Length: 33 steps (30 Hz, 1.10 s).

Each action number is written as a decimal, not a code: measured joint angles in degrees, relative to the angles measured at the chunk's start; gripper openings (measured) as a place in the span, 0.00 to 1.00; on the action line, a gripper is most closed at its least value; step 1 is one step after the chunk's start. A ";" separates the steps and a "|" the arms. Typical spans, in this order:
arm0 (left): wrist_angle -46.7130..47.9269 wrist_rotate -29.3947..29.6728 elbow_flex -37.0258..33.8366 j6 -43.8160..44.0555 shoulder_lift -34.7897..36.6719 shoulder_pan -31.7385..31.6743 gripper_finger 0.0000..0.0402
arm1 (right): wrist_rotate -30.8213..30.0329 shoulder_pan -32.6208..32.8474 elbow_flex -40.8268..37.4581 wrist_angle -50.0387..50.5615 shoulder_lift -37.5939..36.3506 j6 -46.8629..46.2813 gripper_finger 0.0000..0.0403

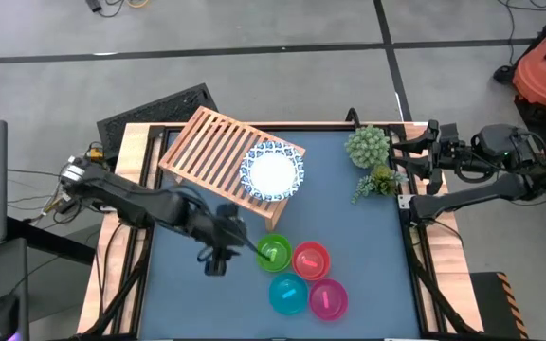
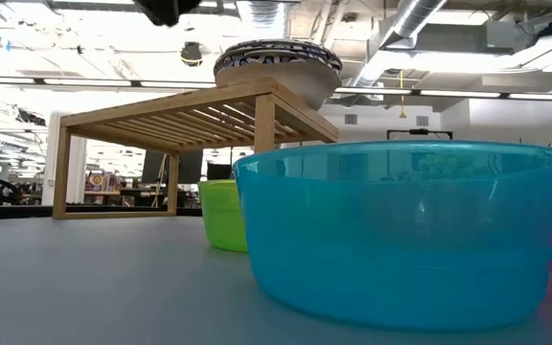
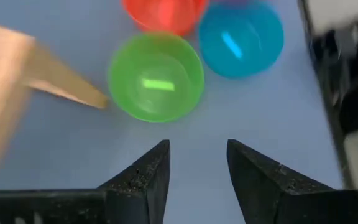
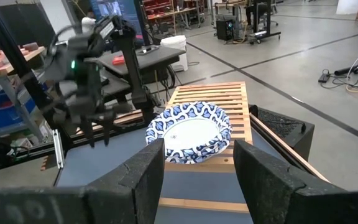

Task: Place and stack bowls onto a shelf
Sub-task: Put the green bowl on the shelf

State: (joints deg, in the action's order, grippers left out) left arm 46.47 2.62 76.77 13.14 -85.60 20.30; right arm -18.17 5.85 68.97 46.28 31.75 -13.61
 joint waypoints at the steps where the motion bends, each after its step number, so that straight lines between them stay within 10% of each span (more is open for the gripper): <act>1: -0.08 -1.05 0.00 -1.80 -1.69 0.24 0.36 | 0.00 0.00 0.00 0.02 0.00 -0.02 0.54; 18: -10.37 -0.97 -0.02 -28.61 -19.97 -0.86 0.57 | -0.04 0.00 0.00 0.02 0.00 -3.55 0.54; 27: -10.37 -2.00 -0.04 -33.64 -24.35 -2.16 0.52 | -0.07 0.00 0.00 0.02 0.00 -4.55 0.54; 33: -10.46 -2.16 -0.04 -33.79 -24.31 -2.82 0.32 | -0.22 0.00 0.00 0.02 0.00 -4.55 0.54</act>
State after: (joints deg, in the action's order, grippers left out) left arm 36.01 0.47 76.73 -20.65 -109.91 17.48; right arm -18.39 5.85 68.97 46.30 31.75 -18.15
